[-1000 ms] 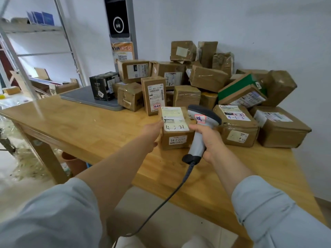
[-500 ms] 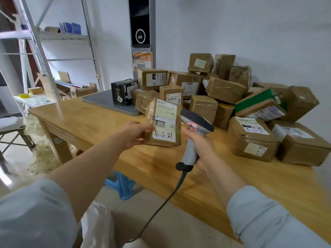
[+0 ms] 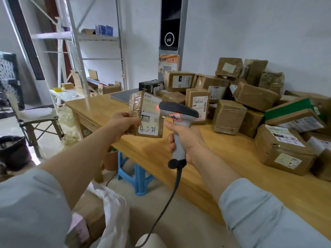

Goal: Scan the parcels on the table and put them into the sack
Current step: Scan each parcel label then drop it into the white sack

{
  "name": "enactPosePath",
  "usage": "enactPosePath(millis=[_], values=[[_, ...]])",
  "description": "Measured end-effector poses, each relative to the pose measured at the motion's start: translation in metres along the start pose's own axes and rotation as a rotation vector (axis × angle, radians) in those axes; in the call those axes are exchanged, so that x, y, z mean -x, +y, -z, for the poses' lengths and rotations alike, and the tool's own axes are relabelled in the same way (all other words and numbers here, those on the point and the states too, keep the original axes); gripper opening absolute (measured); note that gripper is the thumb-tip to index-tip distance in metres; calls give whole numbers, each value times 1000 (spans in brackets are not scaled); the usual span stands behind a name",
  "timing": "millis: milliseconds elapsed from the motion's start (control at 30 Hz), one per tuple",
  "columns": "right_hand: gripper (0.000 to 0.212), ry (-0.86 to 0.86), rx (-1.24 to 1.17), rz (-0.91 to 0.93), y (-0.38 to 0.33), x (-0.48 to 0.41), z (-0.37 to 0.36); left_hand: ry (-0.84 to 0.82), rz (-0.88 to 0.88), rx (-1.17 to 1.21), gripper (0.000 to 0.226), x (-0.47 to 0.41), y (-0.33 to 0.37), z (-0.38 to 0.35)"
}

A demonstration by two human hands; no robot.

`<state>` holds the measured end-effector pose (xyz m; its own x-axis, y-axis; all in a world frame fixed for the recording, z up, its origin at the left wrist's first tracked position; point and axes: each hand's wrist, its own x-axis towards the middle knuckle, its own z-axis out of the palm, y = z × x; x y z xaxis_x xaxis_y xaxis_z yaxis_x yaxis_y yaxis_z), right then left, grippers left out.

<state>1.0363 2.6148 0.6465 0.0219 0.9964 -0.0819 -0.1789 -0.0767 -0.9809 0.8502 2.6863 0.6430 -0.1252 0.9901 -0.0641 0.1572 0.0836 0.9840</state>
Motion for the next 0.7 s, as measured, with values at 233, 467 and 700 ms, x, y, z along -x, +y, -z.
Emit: enactPosePath(millis=[233,467,700], values=[[20,-25,24,22,0,1,-25,66,-10,2,20,5,-3,31],[20,-64,21,4,3,3,-44,111,-27,-43,13,8,-10,52],[23,-87,28,-2,10,2,-61,153,13,-25,17,6,-20,73]])
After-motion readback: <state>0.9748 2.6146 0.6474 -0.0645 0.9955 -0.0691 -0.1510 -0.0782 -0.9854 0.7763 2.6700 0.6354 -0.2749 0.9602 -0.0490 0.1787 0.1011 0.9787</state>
